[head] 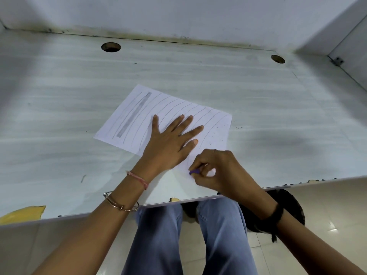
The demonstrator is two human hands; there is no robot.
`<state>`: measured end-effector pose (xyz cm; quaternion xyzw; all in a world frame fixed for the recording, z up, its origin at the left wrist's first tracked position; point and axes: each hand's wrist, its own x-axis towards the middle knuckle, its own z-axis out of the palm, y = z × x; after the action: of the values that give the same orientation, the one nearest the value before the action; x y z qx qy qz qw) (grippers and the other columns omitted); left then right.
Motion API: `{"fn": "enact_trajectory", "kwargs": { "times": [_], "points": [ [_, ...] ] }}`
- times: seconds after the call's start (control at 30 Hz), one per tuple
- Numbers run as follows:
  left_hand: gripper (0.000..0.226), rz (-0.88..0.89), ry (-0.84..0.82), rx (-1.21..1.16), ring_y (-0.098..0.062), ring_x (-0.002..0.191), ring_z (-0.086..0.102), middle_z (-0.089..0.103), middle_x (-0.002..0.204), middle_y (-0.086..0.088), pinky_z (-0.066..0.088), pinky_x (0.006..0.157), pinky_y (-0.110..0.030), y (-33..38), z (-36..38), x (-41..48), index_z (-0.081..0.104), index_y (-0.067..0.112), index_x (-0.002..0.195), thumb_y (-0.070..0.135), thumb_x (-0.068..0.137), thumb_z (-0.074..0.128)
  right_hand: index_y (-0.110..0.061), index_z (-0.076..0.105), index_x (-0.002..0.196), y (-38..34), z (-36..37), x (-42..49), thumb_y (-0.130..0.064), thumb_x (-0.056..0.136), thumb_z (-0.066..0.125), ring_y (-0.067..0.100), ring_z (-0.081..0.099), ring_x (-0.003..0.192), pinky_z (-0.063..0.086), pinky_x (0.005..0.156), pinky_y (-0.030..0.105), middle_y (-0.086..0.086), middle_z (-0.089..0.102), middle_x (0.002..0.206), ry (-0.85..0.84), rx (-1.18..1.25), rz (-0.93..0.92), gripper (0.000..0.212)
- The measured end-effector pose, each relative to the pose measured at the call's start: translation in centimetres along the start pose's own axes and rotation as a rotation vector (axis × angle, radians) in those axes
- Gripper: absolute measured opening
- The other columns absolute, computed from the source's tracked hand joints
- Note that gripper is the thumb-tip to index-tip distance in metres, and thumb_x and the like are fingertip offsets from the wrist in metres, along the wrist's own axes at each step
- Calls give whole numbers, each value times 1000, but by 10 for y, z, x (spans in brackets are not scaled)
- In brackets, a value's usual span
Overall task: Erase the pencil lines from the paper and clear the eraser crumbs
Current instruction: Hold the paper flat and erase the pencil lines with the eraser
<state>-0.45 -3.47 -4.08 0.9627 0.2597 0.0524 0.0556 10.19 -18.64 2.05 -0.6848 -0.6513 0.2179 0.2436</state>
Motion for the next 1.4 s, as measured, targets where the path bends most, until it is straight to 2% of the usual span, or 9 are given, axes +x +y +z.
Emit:
{"fn": "enact_trajectory", "kwargs": {
  "times": [0.07,0.23,0.47,0.63,0.83,1.03,1.13,1.23,1.4],
  "points": [
    [65,-2,4,-9,-10,150,-8,-7,163,12,-12,110,-65,0,1,0,-4,50,151,60,87,-14,-12,74,81,2,-3,7,-5,71,73,14,61,65,53,66,26,2,68,74,9,4,-6,12],
    [52,-27,-38,-43,-8,148,-13,-10,162,13,-14,110,-64,4,-4,0,-4,51,150,56,100,7,-9,72,78,22,-12,33,-3,71,72,17,60,64,52,68,37,3,68,71,237,-66,51,9],
    [61,-2,-10,-17,-10,149,-10,-7,163,12,-12,109,-66,0,1,0,-5,50,150,62,90,-10,-10,75,81,3,-11,7,-3,71,75,13,61,66,52,66,22,2,70,76,-22,6,-14,13],
    [52,-29,-44,-54,-7,148,-12,-9,162,14,-12,110,-66,3,-3,1,-3,52,149,59,99,6,-11,72,78,22,-12,29,-5,72,72,16,61,65,53,68,36,1,68,72,230,-43,63,9],
    [56,-13,-21,-46,-8,149,-11,-8,162,14,-13,109,-66,0,-1,0,-4,52,149,60,95,-6,-10,75,82,5,-9,-1,-3,71,76,14,62,66,53,65,24,1,69,78,-38,38,-13,13],
    [48,-42,-35,-102,-4,148,-11,-6,162,16,-13,111,-66,5,-5,0,2,52,150,51,102,7,-12,72,77,29,-12,33,-5,71,72,11,60,65,50,67,26,1,68,72,273,-10,119,9],
    [48,-25,-14,-70,-6,149,-9,-5,163,14,-9,111,-67,3,-3,-1,1,50,151,47,103,7,-12,73,80,16,-4,11,-5,72,75,8,57,62,45,63,15,-1,68,74,137,-43,7,11],
    [49,-14,-13,-40,-7,149,-9,-6,163,13,-8,111,-68,2,-2,-1,0,50,151,47,103,7,-9,74,80,10,-6,7,-2,71,76,13,61,63,50,64,20,3,69,75,15,18,-5,12],
    [47,-29,-27,-104,-5,148,-10,-6,162,16,-13,111,-65,4,-5,-3,0,53,149,49,103,8,-7,71,77,41,-28,52,-1,72,71,16,62,65,49,66,26,4,69,73,297,27,211,8]
  ]
}}
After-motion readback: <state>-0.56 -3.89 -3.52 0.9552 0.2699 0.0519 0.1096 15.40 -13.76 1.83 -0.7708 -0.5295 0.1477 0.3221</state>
